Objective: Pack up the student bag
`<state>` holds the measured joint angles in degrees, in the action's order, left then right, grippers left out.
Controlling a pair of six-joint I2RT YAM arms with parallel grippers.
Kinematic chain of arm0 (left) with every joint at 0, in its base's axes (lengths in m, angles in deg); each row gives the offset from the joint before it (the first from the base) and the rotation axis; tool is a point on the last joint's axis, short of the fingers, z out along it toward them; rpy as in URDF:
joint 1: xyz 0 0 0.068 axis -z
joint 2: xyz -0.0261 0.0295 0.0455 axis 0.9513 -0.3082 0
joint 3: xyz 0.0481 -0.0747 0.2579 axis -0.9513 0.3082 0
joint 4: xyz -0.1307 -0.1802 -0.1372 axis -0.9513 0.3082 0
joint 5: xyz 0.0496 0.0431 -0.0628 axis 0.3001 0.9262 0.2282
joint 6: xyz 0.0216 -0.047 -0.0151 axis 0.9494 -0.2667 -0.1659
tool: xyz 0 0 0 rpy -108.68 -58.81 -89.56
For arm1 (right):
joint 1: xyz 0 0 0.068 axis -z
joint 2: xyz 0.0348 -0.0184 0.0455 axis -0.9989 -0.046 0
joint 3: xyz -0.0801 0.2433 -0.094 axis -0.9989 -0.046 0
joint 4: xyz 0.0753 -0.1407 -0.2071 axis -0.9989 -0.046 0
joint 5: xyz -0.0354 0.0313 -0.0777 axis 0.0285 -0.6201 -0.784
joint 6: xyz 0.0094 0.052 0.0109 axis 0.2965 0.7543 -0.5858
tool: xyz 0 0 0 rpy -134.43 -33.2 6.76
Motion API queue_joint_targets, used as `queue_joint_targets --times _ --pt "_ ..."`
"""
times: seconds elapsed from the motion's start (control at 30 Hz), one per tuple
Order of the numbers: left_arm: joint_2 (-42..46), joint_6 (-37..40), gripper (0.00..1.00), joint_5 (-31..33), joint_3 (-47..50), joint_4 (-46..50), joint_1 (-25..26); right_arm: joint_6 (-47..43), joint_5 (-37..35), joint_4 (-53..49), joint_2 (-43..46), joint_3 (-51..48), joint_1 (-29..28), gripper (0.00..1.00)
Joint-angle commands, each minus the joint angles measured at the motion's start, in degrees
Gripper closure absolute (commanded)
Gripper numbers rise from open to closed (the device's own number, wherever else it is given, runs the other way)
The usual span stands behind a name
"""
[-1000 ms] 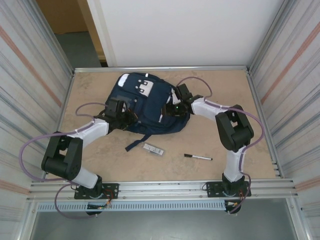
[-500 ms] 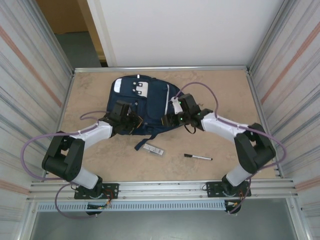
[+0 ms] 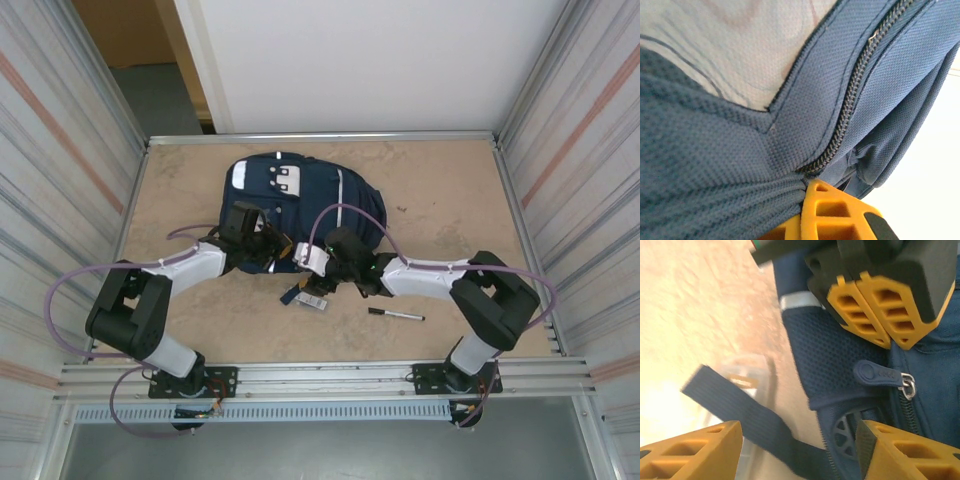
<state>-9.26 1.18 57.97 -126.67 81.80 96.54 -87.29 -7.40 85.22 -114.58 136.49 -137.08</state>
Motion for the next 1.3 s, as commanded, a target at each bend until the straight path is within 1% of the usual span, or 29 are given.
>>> queue_joint_targets --times 0.0,0.07,0.23,0.33,0.4,0.43,0.5,0.53,0.57,0.63,0.7,0.77,0.8,0.9,1.0,1.03,1.13,1.2,1.27 --pt "3.1 1.5 1.00 -4.5 1.2 0.5 0.6 -6.6 -2.5 11.1 -1.1 -0.2 0.6 0.39" --pt "4.0 1.6 1.00 -4.0 1.9 0.4 0.5 -6.6 -3.0 12.9 -1.7 -0.6 0.5 0.39" --pt "4.7 1.9 1.00 -6.7 3.1 -1.2 0.1 -6.9 -5.2 13.7 -3.8 0.6 -1.1 0.39" --pt "5.1 2.5 1.00 -7.3 3.7 -2.9 0.4 -8.8 -8.8 15.0 -5.6 1.3 -2.1 0.42" --pt "5.6 2.2 1.00 -7.6 4.4 -3.5 0.4 -9.1 -10.0 16.1 -5.9 0.9 -2.7 0.52" --pt "5.9 2.2 1.00 -7.8 4.7 -3.8 0.4 -9.0 -9.9 16.5 -5.9 0.6 -2.6 0.59" --pt "6.8 2.6 1.00 -7.4 5.3 -3.6 0.4 -8.0 -10.6 18.4 -5.7 -0.1 -2.8 0.70" --pt "7.3 2.7 1.00 -7.0 5.7 -3.4 0.4 -7.3 -11.0 18.0 -5.2 -0.2 -2.9 0.78" --pt "7.6 2.7 1.00 -6.4 6.2 -3.3 0.3 -6.0 -11.7 17.7 -4.2 -0.3 -3.2 0.80" --pt "8.0 2.6 1.00 -5.9 6.8 -3.2 -0.1 -2.5 -11.2 17.1 -2.1 -1.0 -3.5 0.81" --pt "8.1 2.7 1.00 -6.4 7.2 -3.6 -0.7 1.9 -11.0 16.0 -0.7 -1.1 -3.4 0.84" --pt "8.0 2.4 1.00 -6.3 7.6 -3.9 -0.9 6.5 -11.7 12.9 0.0 -0.5 -3.4 0.92" --pt "8.0 2.2 1.00 -6.3 7.8 -4.2 -0.9 9.0 -12.4 11.3 0.3 -0.1 -3.3 0.94" --pt "7.6 2.5 1.00 -6.5 7.6 -4.2 -0.9 16.4 -11.0 7.6 0.7 0.5 -3.0 0.94" --pt "7.3 1.6 1.00 -6.5 8.0 -4.5 -0.9 24.2 -12.7 3.8 2.0 0.6 -2.1 0.94" --pt "7.2 1.4 1.00 -6.5 8.3 -4.9 -1.0 28.2 -12.3 3.5 2.6 0.3 -1.1 0.94" --pt "7.6 1.5 1.00 -6.4 8.6 -4.7 -1.1 39.4 -5.9 5.9 3.7 -2.0 2.2 0.95" --pt "7.9 1.2 1.00 -5.4 9.0 -4.5 -1.1 43.9 -2.2 5.9 4.2 -2.2 3.1 0.96" --pt "7.9 0.8 1.00 -4.9 9.2 -5.1 -1.2 47.0 -2.1 5.0 4.9 -2.3 3.0 0.96"
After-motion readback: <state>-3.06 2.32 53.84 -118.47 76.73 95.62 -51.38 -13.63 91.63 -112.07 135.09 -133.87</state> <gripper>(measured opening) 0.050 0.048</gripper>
